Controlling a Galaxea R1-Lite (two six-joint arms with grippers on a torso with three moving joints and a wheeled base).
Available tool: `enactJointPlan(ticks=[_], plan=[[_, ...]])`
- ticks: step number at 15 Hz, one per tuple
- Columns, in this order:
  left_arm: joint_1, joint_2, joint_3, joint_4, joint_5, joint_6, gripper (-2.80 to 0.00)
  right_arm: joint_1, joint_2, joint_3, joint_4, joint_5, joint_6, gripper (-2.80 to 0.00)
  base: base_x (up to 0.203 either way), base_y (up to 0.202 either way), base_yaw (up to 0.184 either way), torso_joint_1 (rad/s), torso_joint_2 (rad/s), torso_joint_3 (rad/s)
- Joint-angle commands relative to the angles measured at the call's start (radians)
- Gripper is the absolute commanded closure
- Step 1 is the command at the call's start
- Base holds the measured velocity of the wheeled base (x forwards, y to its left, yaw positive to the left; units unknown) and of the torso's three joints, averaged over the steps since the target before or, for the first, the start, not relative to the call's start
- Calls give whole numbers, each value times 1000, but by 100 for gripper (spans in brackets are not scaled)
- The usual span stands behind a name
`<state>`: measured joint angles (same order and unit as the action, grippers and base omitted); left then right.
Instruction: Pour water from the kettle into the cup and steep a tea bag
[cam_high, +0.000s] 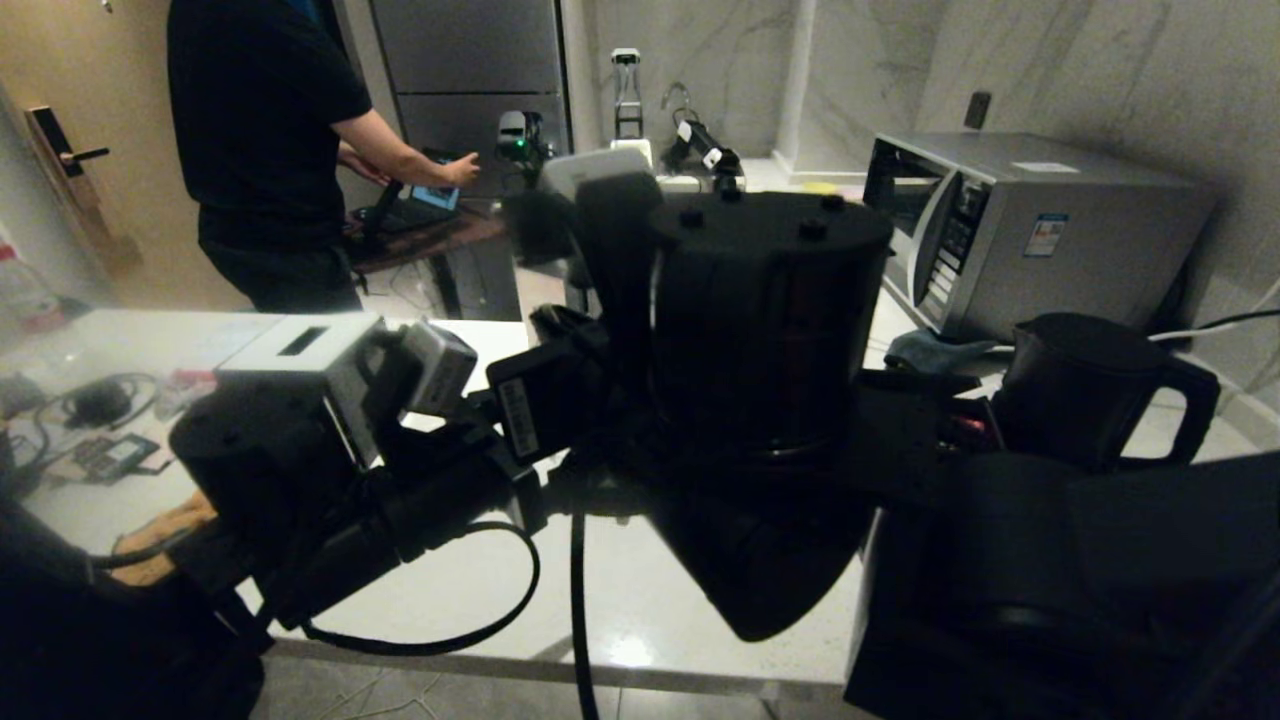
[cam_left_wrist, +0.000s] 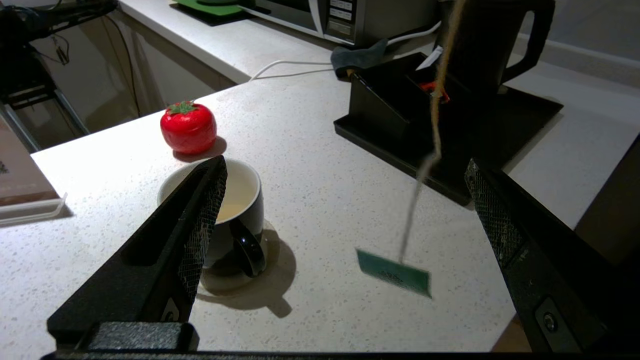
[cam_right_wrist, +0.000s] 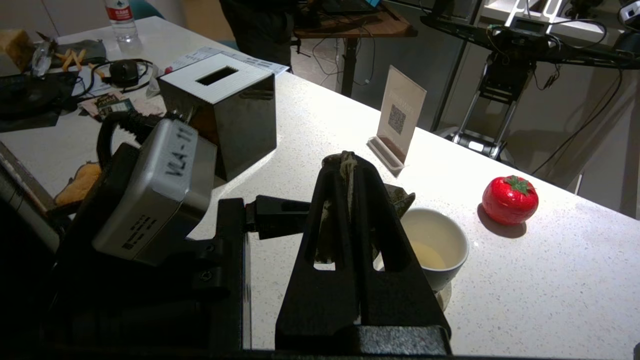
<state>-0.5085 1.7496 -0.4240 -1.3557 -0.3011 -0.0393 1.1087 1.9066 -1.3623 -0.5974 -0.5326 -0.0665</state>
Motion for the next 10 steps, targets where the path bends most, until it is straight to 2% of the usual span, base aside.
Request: enactJointPlan(ticks=[1, 2, 3, 10], plan=[[1, -2, 11, -16, -1, -1, -280, 0, 2, 0, -4, -3, -1, 0, 0, 0, 0, 0, 0, 0], [1, -2, 19, -25, -3, -1, -280, 0, 2, 0, -4, -3, -1, 0, 0, 0, 0, 0, 0, 0], [1, -2, 19, -25, -3, -2, 0, 0, 2, -1, -4, -3, -1, 0, 0, 0, 0, 0, 0, 0], [1, -1, 16, -25, 0, 4, 0, 0, 2, 2, -4, -3, 1, 0, 0, 0, 0, 0, 0, 0]])
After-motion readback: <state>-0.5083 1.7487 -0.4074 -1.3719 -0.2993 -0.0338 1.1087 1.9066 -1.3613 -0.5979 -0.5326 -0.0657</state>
